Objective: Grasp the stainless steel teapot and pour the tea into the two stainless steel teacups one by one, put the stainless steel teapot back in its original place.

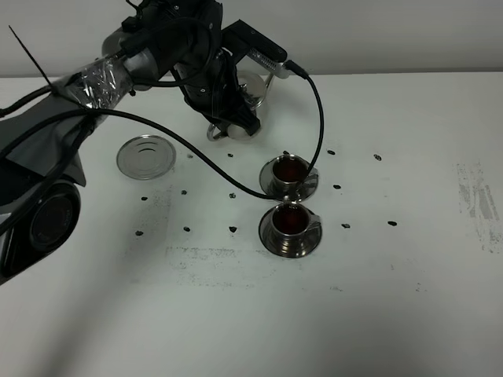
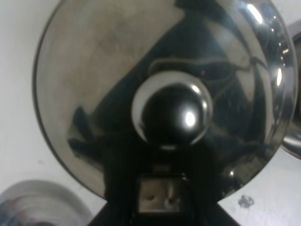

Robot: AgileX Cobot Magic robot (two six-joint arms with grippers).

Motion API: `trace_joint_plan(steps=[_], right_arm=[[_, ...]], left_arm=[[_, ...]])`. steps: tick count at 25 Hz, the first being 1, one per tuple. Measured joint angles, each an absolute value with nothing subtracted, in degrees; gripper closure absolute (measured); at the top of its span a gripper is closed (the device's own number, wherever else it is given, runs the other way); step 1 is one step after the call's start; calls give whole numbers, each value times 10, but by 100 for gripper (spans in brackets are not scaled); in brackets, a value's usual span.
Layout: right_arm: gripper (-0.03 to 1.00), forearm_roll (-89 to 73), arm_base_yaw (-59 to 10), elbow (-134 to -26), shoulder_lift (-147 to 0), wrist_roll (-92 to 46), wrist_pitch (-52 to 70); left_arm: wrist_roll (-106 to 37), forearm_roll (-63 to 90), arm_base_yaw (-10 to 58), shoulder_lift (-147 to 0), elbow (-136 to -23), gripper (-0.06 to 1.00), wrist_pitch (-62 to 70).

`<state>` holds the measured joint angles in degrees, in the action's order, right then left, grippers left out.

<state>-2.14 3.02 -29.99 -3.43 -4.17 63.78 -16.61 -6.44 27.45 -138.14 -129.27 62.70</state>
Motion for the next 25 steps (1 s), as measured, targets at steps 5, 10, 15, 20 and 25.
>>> trace_joint_plan(steps=[5,10,15,20,25], right_arm=[[49,-21,30,-300,-34,-42,638],[49,-21,30,-300,-34,-42,638],[49,-21,30,-300,-34,-42,638],[49,-21,30,-300,-34,-42,638],[49,-21,30,-300,-34,-42,638]], left_arm=[[-162,-75,274,-1362,-1293,77,639],[-161,-82,273,-1352,-1293,77,653],[-163,-84,273,-1328,-1272,77,645],[-189,-88,273,-1277,-1177,77,617],[-195,-96,265,-1192,-1042,77,570]])
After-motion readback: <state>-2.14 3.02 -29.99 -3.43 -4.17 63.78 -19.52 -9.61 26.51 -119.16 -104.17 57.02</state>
